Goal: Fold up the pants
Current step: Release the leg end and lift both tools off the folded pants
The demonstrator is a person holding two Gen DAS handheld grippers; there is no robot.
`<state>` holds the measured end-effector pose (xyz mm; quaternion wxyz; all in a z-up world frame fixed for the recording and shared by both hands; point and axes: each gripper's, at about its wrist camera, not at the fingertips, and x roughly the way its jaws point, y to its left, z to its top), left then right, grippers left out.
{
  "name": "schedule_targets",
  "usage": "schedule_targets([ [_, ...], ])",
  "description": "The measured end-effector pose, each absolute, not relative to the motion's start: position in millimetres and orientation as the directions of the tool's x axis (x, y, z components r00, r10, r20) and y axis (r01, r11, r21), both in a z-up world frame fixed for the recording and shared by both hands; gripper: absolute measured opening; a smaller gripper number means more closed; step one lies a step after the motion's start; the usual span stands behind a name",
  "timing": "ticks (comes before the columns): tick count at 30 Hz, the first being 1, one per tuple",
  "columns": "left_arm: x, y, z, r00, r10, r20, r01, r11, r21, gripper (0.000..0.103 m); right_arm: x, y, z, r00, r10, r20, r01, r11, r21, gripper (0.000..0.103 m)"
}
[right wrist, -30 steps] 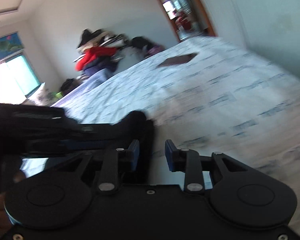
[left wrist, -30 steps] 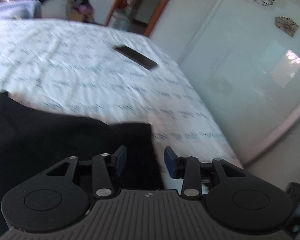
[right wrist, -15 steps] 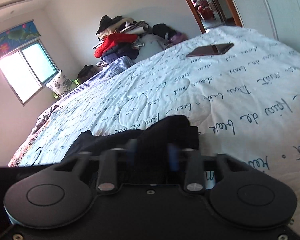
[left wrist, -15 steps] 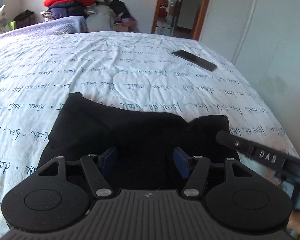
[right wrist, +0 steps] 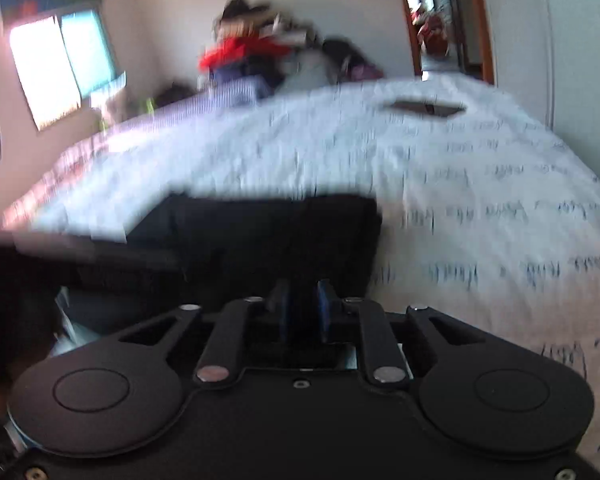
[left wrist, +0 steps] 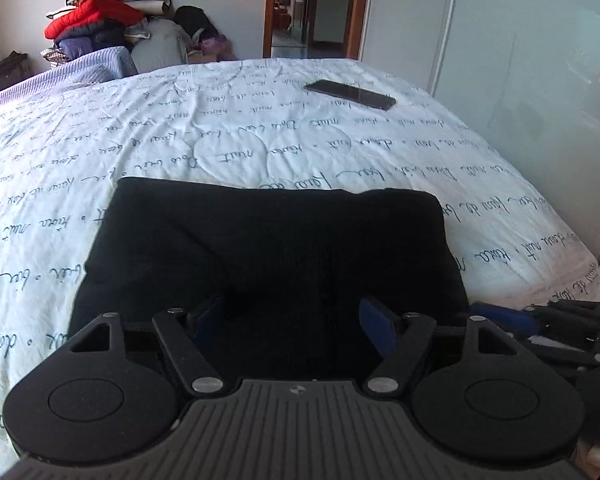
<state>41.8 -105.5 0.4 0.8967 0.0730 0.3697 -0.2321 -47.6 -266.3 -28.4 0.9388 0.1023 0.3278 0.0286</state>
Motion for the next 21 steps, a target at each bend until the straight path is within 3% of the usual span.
schedule_targets([
  [2, 50, -99, 7, 0.688, -0.304, -0.659, 0.422, 0.906, 0.023, 0.078, -51, -273, -30, 0.78, 0.083, -0.62, 0.065, 0.975, 0.212, 0.026],
  [4, 74, -95, 12, 0.716, -0.236, -0.656, 0.364, 0.929, 0.063, 0.08, -49, -282, -11, 0.83, 0.093, -0.551, 0.079, 0.957, 0.28, 0.026],
  [7, 124, -93, 0, 0.672, -0.192, -0.715, 0.323, 0.945, 0.05, 0.081, -15, -270, 8, 0.849, 0.137, -0.51, -0.006, 0.968, 0.25, 0.027],
  [10, 158, -88, -18, 0.622, -0.146, -0.769, 0.286, 0.957, 0.05, 0.079, 43, -268, -12, 0.795, 0.115, -0.596, 0.01, 0.979, 0.201, 0.028],
  [11, 157, -82, -15, 0.619, -0.155, -0.77, 0.272, 0.962, 0.025, 0.073, 57, -270, -21, 0.774, 0.081, -0.628, 0.032, 0.985, 0.167, 0.026],
  [13, 138, -66, -4, 0.647, -0.187, -0.739, 0.271, 0.962, -0.006, 0.075, 60, -274, -23, 0.766, 0.064, -0.64, 0.061, 0.983, 0.172, 0.027],
  [15, 115, -56, 2, 0.675, -0.17, -0.718, 0.261, 0.965, 0.017, 0.084, 34, -267, -9, 0.798, 0.097, -0.595, 0.016, 0.983, 0.182, 0.027],
  [17, 100, -54, -1, 0.689, -0.158, -0.707, 0.254, 0.967, 0.032, 0.089, 5, -254, -5, 0.803, 0.117, -0.584, -0.032, 0.988, 0.154, 0.035],
  [19, 92, -60, -4, 0.672, -0.137, -0.728, 0.258, 0.964, 0.056, 0.084, -6, -242, -20, 0.776, 0.1, -0.622, -0.048, 0.994, 0.1, 0.043],
  [21, 76, -63, 2, 0.673, -0.162, -0.721, 0.272, 0.962, 0.038, 0.086, -13, -239, -31, 0.78, 0.048, -0.624, -0.003, 0.997, 0.074, 0.045],
])
